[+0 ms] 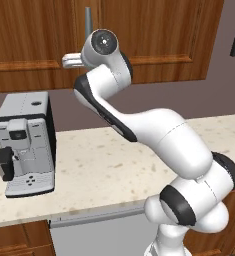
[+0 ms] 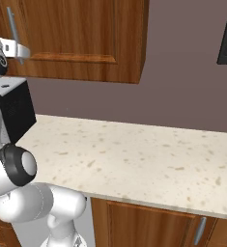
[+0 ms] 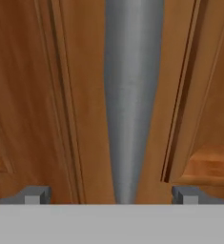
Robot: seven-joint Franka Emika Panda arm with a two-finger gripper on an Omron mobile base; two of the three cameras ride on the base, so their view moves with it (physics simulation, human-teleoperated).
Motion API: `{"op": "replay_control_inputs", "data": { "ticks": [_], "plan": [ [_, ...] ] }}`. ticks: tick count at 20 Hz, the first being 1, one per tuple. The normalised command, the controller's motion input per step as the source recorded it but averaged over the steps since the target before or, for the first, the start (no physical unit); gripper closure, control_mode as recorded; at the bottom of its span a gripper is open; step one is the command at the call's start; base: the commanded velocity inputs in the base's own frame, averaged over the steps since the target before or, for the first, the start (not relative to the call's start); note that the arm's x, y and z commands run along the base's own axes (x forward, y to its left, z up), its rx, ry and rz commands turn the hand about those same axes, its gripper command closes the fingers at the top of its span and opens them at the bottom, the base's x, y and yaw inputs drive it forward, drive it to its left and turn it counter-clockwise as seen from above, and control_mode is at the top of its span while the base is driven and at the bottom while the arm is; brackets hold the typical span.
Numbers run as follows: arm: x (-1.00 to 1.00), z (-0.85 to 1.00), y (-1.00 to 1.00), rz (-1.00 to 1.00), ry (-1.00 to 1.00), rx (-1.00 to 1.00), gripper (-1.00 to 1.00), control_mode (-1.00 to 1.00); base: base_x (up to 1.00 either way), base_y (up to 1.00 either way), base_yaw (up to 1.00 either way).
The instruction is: Open the cabinet. Pick the sponge and place it next to the sink. Then close the cabinet.
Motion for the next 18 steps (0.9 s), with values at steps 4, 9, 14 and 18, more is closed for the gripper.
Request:
{"op": "replay_control_inputs", "data": {
  "ticks": [4, 9, 14, 18],
  "plan": [
    [0.34, 0.0, -0.15, 0.0, 0.01, -0.01, -1.0, -1.0, 0.0, 0.0, 0.0],
    [0.38, 0.02, -0.18, 0.0, 0.0, 0.0, -1.0, -1.0, 0.0, 0.0, 0.0],
    [0.38, 0.0, -0.01, 0.0, 0.0, 0.0, -1.0, -1.0, 0.0, 0.0, 0.0],
    [0.39, 0.0, 0.0, 0.0, 0.0, 0.0, -1.0, -1.0, 0.0, 0.0, 0.0]
  ]
}}
